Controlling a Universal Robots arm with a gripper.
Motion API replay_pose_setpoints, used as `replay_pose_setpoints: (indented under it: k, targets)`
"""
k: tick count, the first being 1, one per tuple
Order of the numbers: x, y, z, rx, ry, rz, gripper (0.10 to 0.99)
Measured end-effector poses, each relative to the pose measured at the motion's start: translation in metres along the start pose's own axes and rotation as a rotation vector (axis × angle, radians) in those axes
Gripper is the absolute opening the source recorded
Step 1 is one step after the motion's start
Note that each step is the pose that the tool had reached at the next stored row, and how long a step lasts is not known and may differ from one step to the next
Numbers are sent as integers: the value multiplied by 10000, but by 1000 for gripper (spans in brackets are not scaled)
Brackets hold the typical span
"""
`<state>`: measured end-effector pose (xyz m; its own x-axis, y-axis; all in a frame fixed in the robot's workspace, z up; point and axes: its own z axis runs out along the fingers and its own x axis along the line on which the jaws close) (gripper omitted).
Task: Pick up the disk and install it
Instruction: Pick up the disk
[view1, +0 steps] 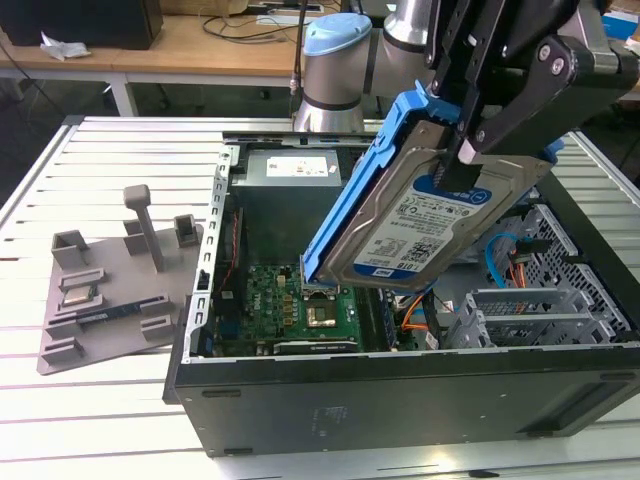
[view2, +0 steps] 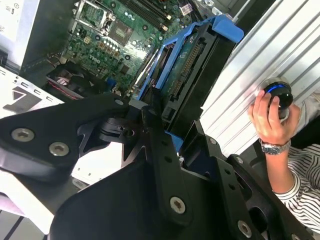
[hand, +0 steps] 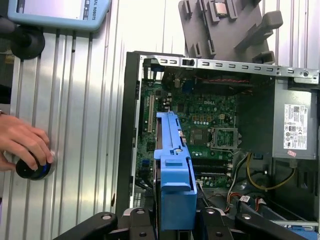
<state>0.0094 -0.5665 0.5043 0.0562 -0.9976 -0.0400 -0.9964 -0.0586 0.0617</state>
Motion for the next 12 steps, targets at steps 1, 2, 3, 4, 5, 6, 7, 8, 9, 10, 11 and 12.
replay_pose_setpoints:
  k: [1,2,3,4,5,6,7,8,9,10,11,12]
  targets:
    - [1,0,0,0,0,0,369]
    - [1,0,0,0,0,0,369]
    - [1,0,0,0,0,0,369]
    - [1,-2,0,-1,0,0,369]
    - [2,-14,-1,0,0,-2,369]
    - [3,-25,-1,0,0,0,369]
    - [4,-44,-3,0,0,-1,369]
    - [5,-58,-4,0,1,0,369]
    - [6,-87,-5,0,0,1,369]
    - [7,-111,-7,0,1,0,369]
    - [8,-127,-8,0,2,0,369]
    - [9,-142,-9,0,2,0,369]
